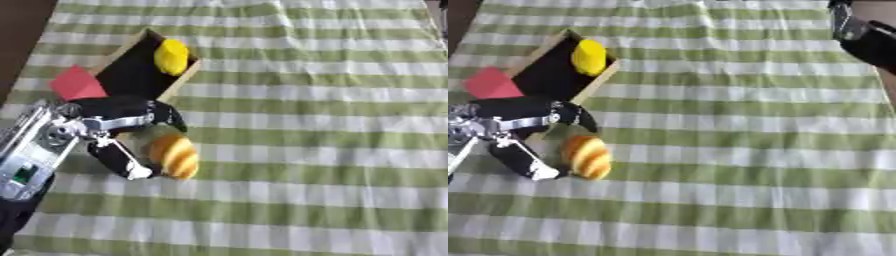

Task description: Pick up objects on the table and place them in the box.

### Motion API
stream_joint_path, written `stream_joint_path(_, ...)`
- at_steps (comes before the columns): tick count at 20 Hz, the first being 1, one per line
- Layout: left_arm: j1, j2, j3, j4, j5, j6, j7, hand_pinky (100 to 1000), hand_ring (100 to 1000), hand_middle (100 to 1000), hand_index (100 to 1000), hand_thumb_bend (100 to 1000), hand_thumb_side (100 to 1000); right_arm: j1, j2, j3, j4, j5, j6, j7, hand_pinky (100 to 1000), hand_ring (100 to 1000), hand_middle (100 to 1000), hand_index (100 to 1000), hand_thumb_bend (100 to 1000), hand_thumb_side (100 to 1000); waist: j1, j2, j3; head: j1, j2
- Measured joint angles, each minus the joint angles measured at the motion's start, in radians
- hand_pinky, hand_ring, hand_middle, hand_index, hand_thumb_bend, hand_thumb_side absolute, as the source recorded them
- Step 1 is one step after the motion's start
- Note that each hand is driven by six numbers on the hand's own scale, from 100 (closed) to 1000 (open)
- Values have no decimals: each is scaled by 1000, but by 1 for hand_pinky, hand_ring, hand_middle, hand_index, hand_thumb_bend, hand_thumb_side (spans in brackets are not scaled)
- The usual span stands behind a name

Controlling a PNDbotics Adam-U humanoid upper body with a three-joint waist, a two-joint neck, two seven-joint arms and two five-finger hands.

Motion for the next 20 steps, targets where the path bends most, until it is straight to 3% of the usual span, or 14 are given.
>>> stream_joint_path(4, 6, -5, 5, 39, -42, -28, 25, 817, 862, 821, 889, 434, 208, -1, 7, 5, 0, -8, 3, 10, 888, 914, 749, 831, 100, 229, -3, 0, -2, 0, 3)
stream_joint_path(8, 8, -11, 4, 60, -98, -63, 61, 800, 849, 787, 872, 473, 159, -1, 16, 8, 0, -13, 8, 16, 891, 916, 743, 833, 100, 327, -3, 0, -3, 0, 3)
stream_joint_path(10, 8, -16, 4, 64, -124, -82, 79, 779, 833, 771, 861, 473, 109, 0, 18, 9, 0, -17, 10, 19, 891, 916, 741, 833, 100, 344, -3, 0, -3, 0, 3)
stream_joint_path(15, 6, -20, 4, 64, -180, -122, 121, 758, 816, 757, 855, 486, 100, 3, 24, 9, 0, -27, 8, 28, 892, 916, 738, 832, 100, 360, -1, -2, -4, 1, 3)
stream_joint_path(20, 3, -40, 4, 88, -234, -144, 164, 657, 712, 624, 764, 330, 142, 7, 26, 9, 0, -31, 4, 34, 893, 917, 738, 833, 100, 374, -2, -3, -4, 1, 3)
